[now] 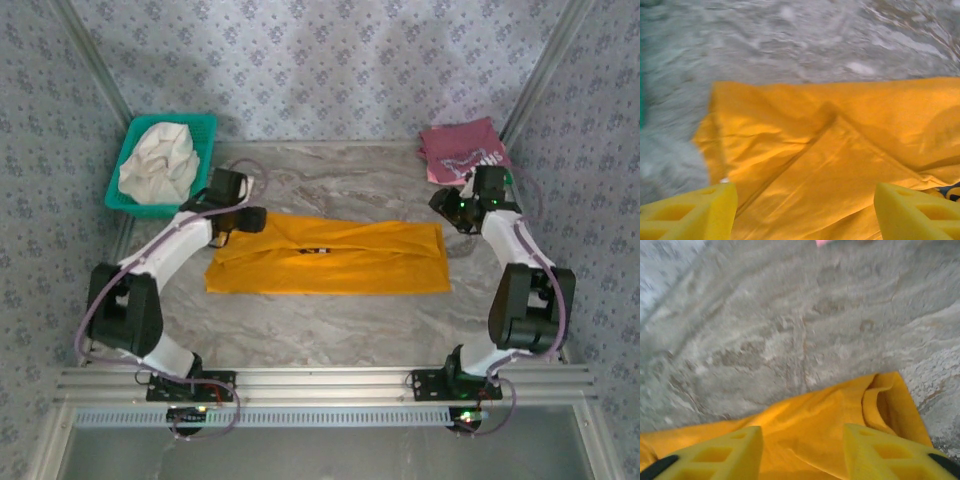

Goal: Fold and stack the t-shirts

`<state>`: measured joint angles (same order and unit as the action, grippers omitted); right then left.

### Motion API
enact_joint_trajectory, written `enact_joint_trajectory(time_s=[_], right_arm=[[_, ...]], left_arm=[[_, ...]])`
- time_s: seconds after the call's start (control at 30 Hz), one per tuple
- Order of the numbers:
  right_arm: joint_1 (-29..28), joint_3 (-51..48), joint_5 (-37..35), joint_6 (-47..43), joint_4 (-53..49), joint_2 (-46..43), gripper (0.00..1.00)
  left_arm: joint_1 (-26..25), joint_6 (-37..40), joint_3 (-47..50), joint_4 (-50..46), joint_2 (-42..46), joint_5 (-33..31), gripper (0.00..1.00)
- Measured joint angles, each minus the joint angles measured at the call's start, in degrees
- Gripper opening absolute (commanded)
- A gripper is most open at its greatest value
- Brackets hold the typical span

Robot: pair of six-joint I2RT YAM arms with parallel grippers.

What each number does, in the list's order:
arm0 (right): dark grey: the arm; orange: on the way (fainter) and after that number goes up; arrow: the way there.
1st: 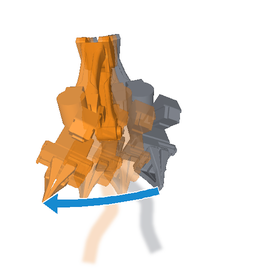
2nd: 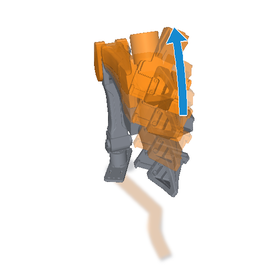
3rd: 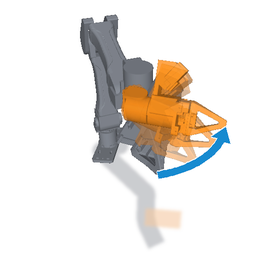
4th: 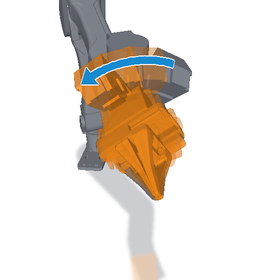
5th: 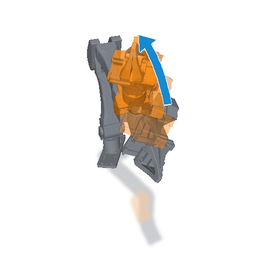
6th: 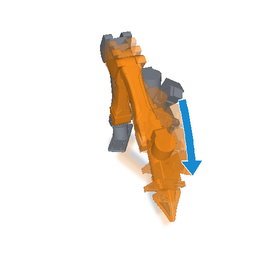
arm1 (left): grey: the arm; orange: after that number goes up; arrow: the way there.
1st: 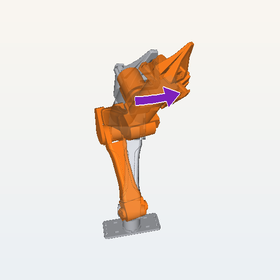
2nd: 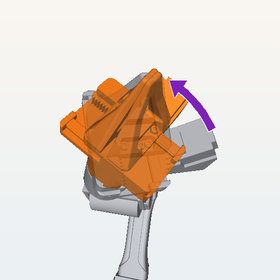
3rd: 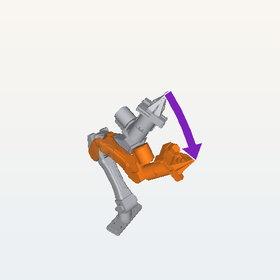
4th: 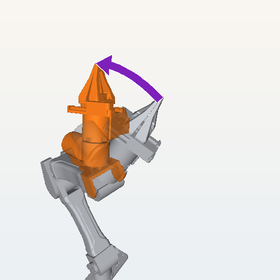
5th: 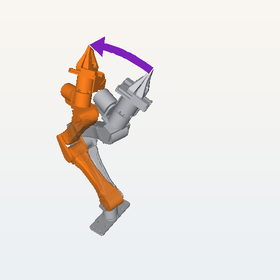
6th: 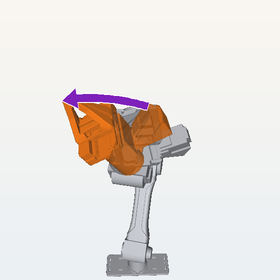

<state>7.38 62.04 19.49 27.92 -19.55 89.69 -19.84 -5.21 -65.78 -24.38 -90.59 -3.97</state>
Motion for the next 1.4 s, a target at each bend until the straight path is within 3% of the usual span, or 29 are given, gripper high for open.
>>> enact_joint_trajectory(time_s=[0.1,0.2,0.33,0.67,0.73,0.8,0.93,1.03,1.4], right_arm=[[1.1,2.1,0.9,-0.8,-2.6,5.3,0.52],[2.2,5.6,0.9,-1.4,-5.3,9.7,0.52],[3.3,9.4,0.9,-1.7,-7.8,12.6,0.52],[3.6,11.6,3.3,-1.6,-9.0,19.5,0.46],[3.5,12.7,4.4,-1.1,-8.8,21.4,0.4],[3.3,13.6,5.0,-0.6,-8.3,22.9,0.28],[2.6,15.2,5.5,-0.2,-8.1,24.2,0.01],[2.4,16.0,5.6,0.2,-8.1,24.5,0.0],[7.0,17.2,7.0,4.6,-8.4,24.5,0.0]], left_arm=[[0.3,0.2,-2.2,-1.6,-5.5,0.8,0.77],[4.1,-1.3,-4.6,-2.8,-10.1,2.3,0.78],[8.4,-3.0,-7.3,-4.2,-12.7,1.6,0.81],[11.7,-5.5,-11.7,-4.0,-18.3,2.3,0.78],[12.1,-5.7,-12.7,-3.9,-19.9,2.6,0.69],[12.1,-6.0,-13.5,-3.7,-21.2,3.0,0.63],[12.0,-6.3,-15.0,-3.2,-22.8,4.3,0.21],[12.0,-6.6,-15.7,-2.8,-23.3,4.7,0.02],[13.7,-7.2,-16.0,-2.8,-23.3,4.5,0.0]])
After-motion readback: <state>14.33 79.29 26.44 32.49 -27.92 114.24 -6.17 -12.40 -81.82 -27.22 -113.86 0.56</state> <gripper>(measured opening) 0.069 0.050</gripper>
